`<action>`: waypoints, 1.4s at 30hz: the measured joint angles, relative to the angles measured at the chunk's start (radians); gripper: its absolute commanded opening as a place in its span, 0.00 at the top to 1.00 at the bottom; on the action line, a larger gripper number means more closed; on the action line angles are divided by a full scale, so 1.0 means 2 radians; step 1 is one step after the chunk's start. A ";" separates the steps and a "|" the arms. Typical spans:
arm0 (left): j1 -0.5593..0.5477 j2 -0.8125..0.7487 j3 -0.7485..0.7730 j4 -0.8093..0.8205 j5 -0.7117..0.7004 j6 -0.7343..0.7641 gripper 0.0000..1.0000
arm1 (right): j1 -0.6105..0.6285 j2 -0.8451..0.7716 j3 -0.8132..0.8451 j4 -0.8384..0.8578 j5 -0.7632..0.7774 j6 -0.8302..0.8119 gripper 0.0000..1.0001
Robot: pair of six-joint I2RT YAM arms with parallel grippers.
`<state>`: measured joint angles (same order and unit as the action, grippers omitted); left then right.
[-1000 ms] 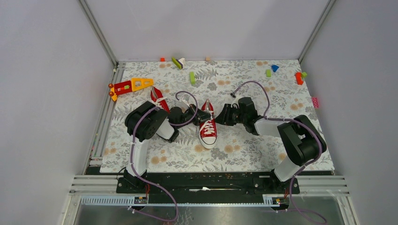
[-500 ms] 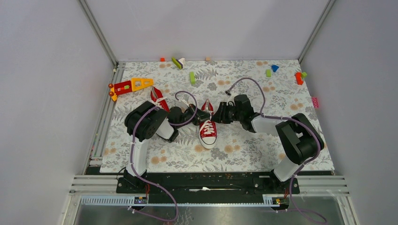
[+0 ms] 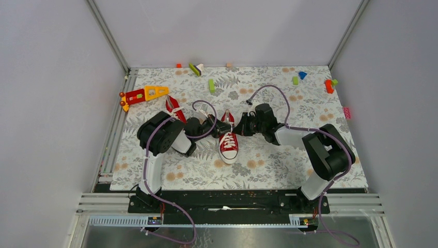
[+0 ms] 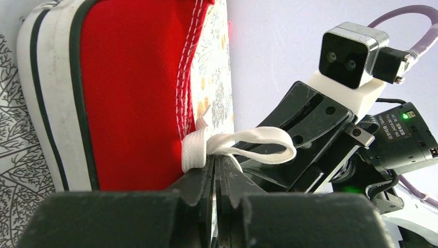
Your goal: Tie the shoes
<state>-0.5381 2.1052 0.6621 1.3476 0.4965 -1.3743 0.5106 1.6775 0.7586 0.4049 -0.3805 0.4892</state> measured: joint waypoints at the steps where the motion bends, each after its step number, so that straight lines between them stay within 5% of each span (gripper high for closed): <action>1: 0.000 0.000 0.000 0.000 0.000 0.000 0.90 | 0.000 0.000 0.000 0.000 0.001 0.000 1.00; 6: 0.005 0.000 -0.002 0.001 0.006 0.001 0.84 | 0.001 -0.003 0.000 -0.010 0.015 -0.001 1.00; 20: 0.018 -0.016 -0.019 -0.021 0.012 0.020 0.88 | 0.004 -0.015 -0.005 -0.016 0.034 -0.006 1.00; 34: 0.018 -0.124 -0.043 -0.171 0.006 0.101 0.84 | 0.004 -0.018 -0.005 -0.016 0.033 -0.009 1.00; 42: 0.018 -0.234 -0.041 -0.332 -0.018 0.184 0.80 | 0.004 -0.019 -0.005 -0.019 0.032 -0.018 0.97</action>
<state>-0.5026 1.6367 0.5804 0.6834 0.4599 -1.0054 0.5182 1.6405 0.7486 0.3676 -0.3157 0.4541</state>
